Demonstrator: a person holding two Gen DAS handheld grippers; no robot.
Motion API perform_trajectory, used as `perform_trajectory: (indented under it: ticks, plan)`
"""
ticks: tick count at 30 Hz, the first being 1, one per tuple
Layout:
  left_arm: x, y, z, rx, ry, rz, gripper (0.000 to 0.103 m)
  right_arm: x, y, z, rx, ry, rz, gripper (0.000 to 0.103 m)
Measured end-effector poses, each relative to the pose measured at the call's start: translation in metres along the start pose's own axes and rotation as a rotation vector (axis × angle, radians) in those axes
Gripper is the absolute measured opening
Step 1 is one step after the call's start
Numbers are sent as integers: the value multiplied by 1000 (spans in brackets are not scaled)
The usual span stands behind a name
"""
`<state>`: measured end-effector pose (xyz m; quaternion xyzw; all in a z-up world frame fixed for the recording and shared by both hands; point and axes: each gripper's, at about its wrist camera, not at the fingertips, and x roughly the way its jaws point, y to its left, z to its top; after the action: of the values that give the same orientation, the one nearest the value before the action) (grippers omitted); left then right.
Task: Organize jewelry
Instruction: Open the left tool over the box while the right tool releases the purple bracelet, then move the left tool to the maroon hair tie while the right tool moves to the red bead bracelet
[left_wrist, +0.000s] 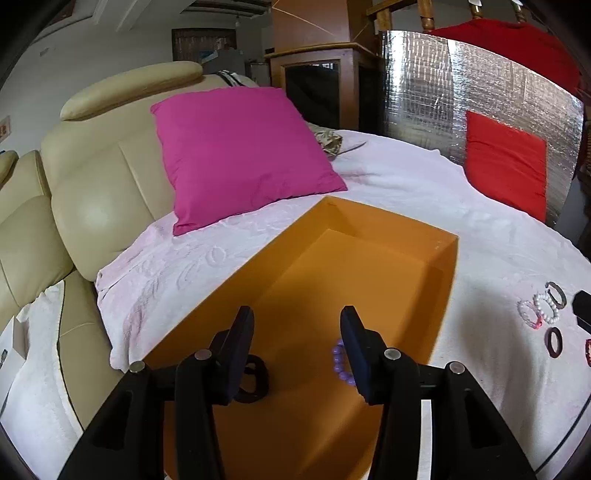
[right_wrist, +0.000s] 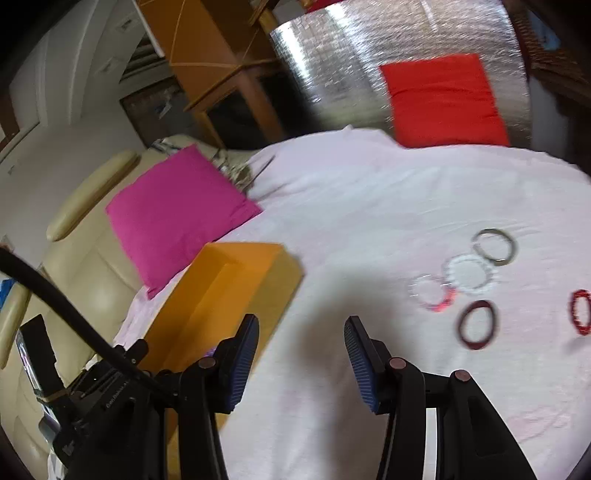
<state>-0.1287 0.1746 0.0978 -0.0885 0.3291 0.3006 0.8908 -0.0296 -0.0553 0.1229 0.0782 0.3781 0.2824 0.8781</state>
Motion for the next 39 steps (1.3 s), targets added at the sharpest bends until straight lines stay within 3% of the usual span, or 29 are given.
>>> perform_trajectory:
  ticks: [12,39]
  plan:
    - [-8,-30,-2,45,-28,-34,52,-43,-74,-10,114,-62,-101,51]
    - [-28,-136,-19,181,-26,-190,55,-77,-163,-19,240,-73,-202,51]
